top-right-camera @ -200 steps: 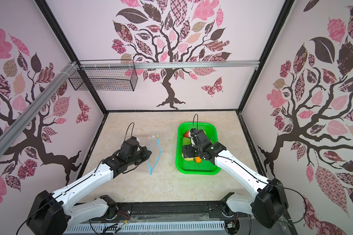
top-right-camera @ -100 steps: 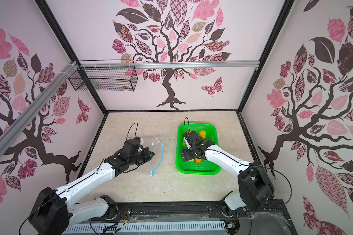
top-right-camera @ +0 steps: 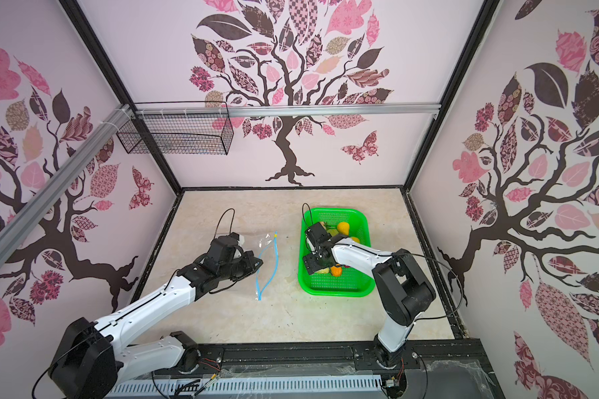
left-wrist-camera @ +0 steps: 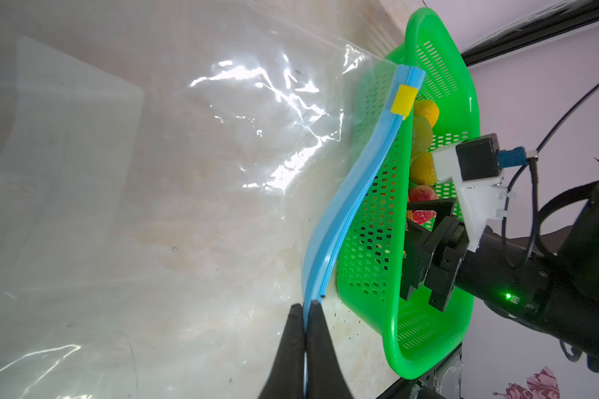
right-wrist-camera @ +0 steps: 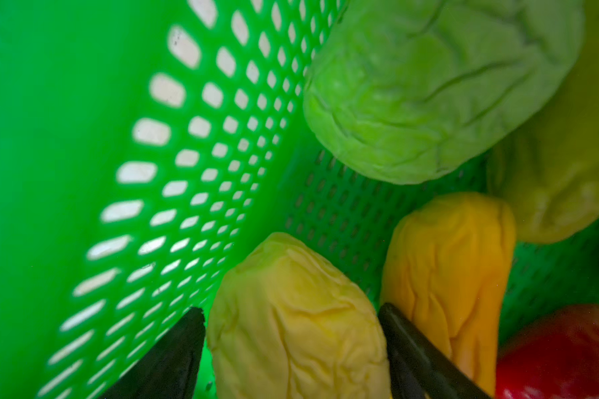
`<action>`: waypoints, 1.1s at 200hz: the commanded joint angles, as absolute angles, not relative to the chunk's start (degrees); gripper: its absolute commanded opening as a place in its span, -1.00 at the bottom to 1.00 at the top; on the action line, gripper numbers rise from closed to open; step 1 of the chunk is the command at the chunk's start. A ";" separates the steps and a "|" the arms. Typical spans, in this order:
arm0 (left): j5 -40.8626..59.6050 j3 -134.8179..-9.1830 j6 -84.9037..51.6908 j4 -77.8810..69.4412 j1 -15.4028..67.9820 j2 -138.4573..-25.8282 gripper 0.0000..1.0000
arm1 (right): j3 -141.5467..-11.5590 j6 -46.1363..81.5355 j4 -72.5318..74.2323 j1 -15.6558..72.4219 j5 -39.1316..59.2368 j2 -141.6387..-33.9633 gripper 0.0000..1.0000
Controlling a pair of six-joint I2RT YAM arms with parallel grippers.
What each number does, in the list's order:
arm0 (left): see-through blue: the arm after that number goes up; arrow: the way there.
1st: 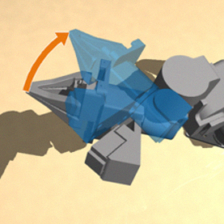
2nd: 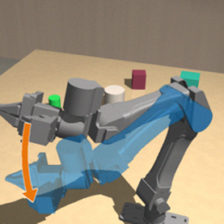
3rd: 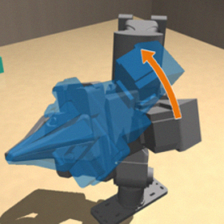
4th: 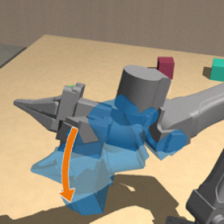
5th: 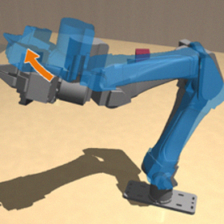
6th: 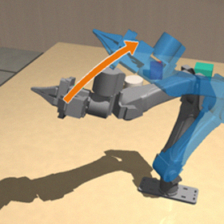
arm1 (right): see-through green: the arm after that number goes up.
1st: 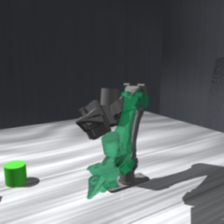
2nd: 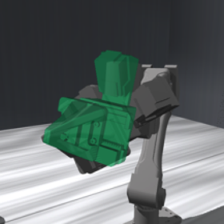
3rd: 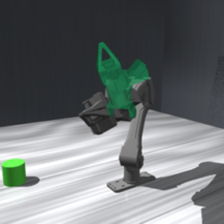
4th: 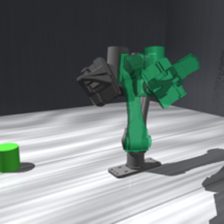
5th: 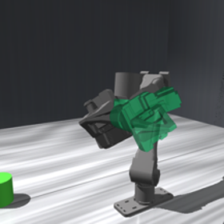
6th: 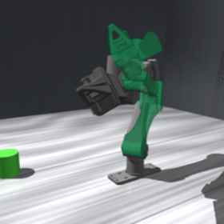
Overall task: Place the food in the zip-top bag and seal the zipper
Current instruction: 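Grasp the yellow wrinkled fruit in the basket with the right gripper and lift, then carry the yellow fruit to the bag mouth held by the left gripper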
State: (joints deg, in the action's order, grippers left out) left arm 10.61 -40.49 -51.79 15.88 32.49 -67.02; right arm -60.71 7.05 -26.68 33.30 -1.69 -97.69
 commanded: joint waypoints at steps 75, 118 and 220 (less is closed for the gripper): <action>8.56 -40.25 -50.63 17.07 32.34 -65.52 -1.00 | -62.37 7.77 -26.93 32.60 -0.88 -98.53 0.22; 7.04 -41.07 -50.45 17.64 32.26 -64.82 -1.00 | -62.63 9.52 -30.41 31.97 -2.40 -92.55 0.19; 10.08 -43.77 -55.65 15.35 32.24 -64.97 -1.00 | -60.78 21.11 -25.90 31.82 17.54 -74.36 0.19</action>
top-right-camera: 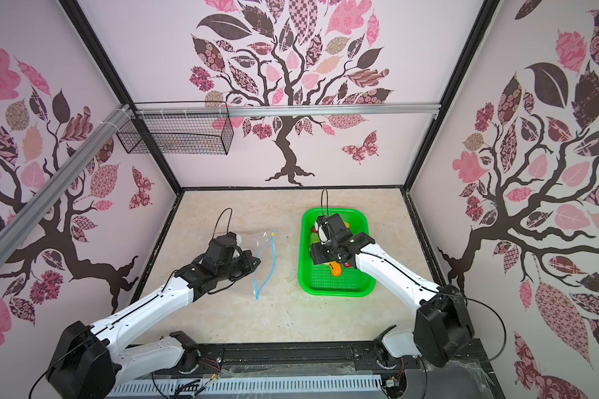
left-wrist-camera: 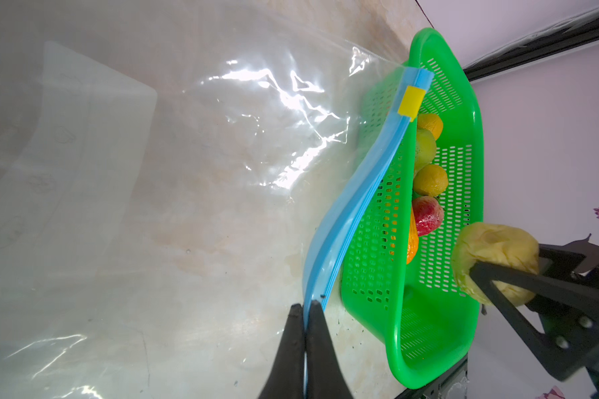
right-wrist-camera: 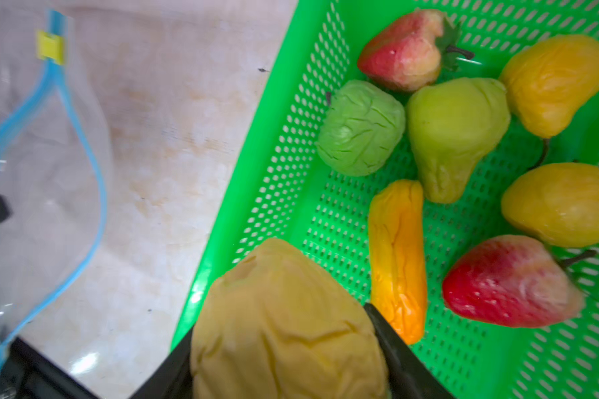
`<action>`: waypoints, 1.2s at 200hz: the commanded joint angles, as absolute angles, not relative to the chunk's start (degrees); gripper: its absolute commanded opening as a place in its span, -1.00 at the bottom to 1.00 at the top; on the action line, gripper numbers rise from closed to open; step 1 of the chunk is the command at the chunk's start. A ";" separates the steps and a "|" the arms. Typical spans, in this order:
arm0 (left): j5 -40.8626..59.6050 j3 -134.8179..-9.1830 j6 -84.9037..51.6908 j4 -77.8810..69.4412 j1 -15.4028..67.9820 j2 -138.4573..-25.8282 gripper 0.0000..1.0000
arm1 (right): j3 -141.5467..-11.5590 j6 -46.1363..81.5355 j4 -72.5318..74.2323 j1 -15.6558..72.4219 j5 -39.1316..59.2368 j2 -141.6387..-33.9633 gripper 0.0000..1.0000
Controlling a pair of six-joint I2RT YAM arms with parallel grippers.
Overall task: Place the food in the zip-top bag and seal the zipper
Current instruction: 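Carry the yellow fruit to the bag mouth held by the left gripper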
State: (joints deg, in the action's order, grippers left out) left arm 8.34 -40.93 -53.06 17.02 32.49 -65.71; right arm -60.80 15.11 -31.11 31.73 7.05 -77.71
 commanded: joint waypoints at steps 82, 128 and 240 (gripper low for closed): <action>11.27 -39.51 -67.85 8.08 32.25 -59.65 -1.00 | -52.86 41.28 7.75 39.10 27.03 -74.06 0.16; 9.50 -37.83 -68.88 7.73 32.28 -58.54 -1.00 | -52.82 47.42 16.62 40.94 27.18 -78.42 0.15; 10.68 -37.59 -68.51 6.27 32.30 -57.05 -1.00 | -51.29 51.75 21.00 42.19 23.60 -88.34 0.14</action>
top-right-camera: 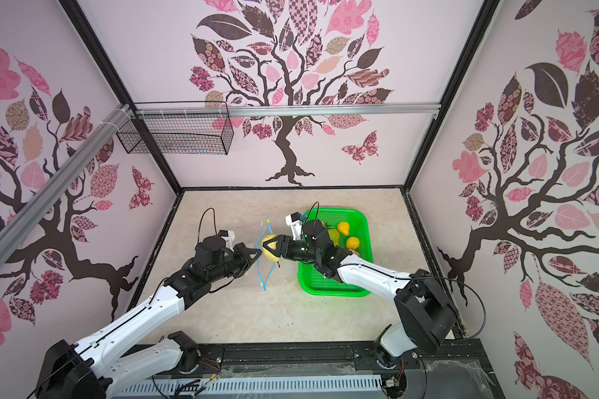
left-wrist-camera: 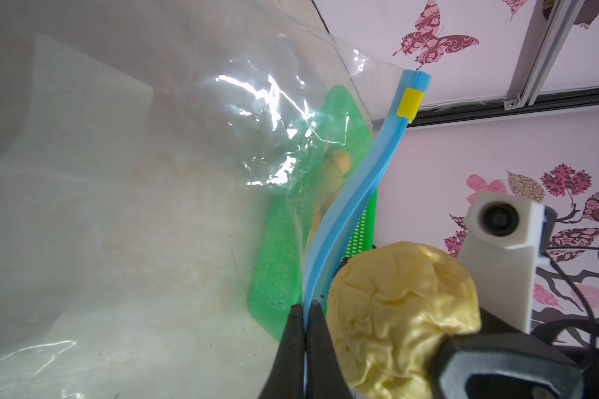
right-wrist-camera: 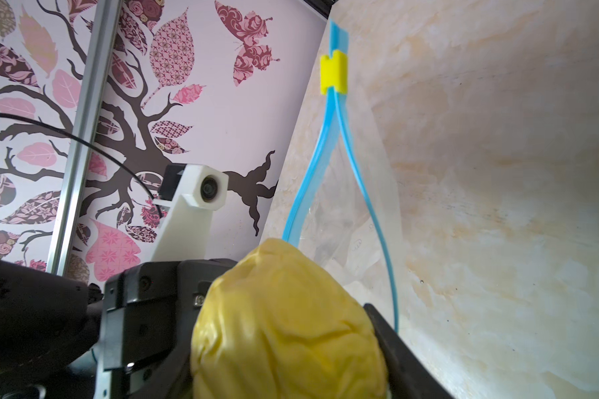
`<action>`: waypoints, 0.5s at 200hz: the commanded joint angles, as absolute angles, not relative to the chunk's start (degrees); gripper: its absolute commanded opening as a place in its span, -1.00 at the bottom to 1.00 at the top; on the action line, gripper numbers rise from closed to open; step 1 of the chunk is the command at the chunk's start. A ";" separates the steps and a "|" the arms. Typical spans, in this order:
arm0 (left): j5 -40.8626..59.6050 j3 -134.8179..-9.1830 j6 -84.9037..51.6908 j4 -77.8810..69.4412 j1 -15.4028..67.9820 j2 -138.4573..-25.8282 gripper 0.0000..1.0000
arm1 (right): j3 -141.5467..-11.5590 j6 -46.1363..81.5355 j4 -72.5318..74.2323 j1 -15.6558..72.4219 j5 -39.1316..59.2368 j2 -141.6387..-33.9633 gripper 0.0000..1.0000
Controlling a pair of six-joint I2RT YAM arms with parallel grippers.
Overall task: Place the food in the zip-top bag and seal the zipper
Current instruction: 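Carry the yellow fruit to the bag mouth held by the left gripper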
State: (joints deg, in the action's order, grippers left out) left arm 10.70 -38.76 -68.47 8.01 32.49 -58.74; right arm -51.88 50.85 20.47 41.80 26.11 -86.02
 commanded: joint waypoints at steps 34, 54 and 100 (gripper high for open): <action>10.02 -37.52 -68.80 6.05 32.28 -55.83 -1.00 | -51.69 52.30 16.76 42.50 18.89 -90.75 0.11; 10.36 -37.66 -67.99 5.75 32.41 -56.49 -1.00 | -53.80 51.59 11.66 43.22 14.99 -92.33 0.12; 10.91 -35.96 -66.98 4.13 33.53 -60.38 -1.00 | -56.07 51.42 8.29 45.74 10.63 -96.19 0.16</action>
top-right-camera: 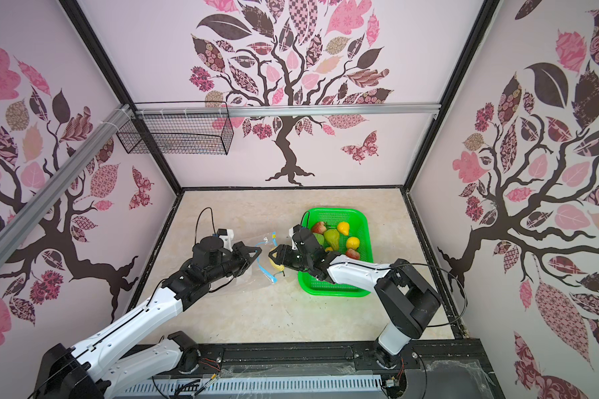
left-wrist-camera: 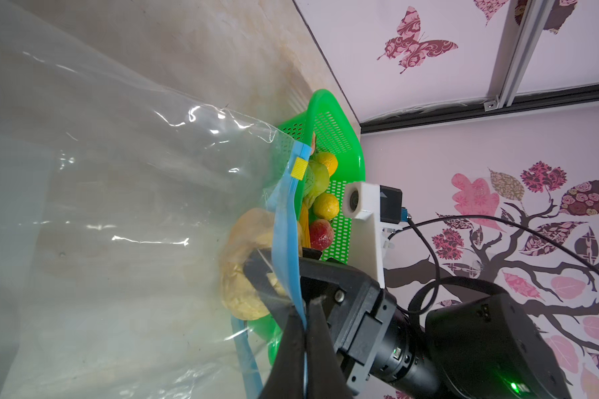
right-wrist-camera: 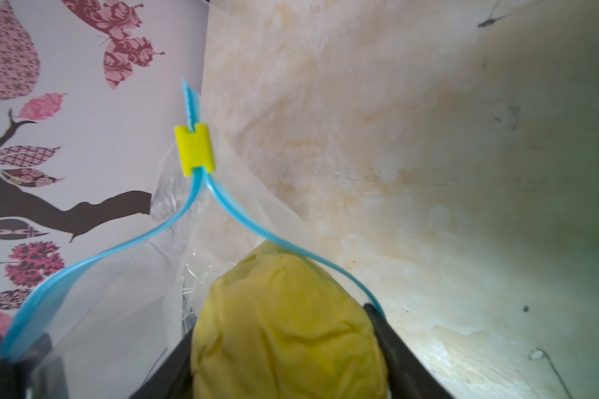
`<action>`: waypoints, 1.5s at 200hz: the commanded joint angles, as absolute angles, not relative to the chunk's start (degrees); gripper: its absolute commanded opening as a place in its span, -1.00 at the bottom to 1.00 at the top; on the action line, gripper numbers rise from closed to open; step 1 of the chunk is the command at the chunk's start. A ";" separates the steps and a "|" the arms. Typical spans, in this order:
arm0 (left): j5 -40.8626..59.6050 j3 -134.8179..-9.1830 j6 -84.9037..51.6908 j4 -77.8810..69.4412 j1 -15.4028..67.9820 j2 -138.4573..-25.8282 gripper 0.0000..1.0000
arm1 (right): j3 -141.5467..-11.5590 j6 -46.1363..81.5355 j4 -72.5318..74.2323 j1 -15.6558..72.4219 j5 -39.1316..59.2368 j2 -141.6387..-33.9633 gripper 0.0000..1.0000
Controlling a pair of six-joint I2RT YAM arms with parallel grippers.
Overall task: Place the food in the zip-top bag and seal the zipper
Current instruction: 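Carry the yellow fruit to the bag mouth held by the left gripper, then push the yellow fruit into the bag and open the right gripper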
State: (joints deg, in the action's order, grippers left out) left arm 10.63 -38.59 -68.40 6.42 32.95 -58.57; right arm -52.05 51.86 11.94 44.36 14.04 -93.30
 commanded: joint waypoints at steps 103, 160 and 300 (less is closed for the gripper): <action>10.56 -35.19 -63.44 3.08 38.04 -64.71 -1.00 | -57.37 55.84 10.27 47.04 15.89 -97.17 0.20; 9.28 -33.94 -60.56 4.72 40.08 -63.49 -1.00 | -58.15 58.66 9.01 45.92 16.73 -93.12 0.22; 8.41 -37.20 -63.34 5.11 38.46 -58.94 -1.00 | -55.63 61.52 11.95 45.33 11.61 -94.58 0.46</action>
State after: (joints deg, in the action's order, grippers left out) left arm 6.94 -35.55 -63.00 5.78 39.57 -58.43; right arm -55.72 63.68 11.51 45.25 13.23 -95.74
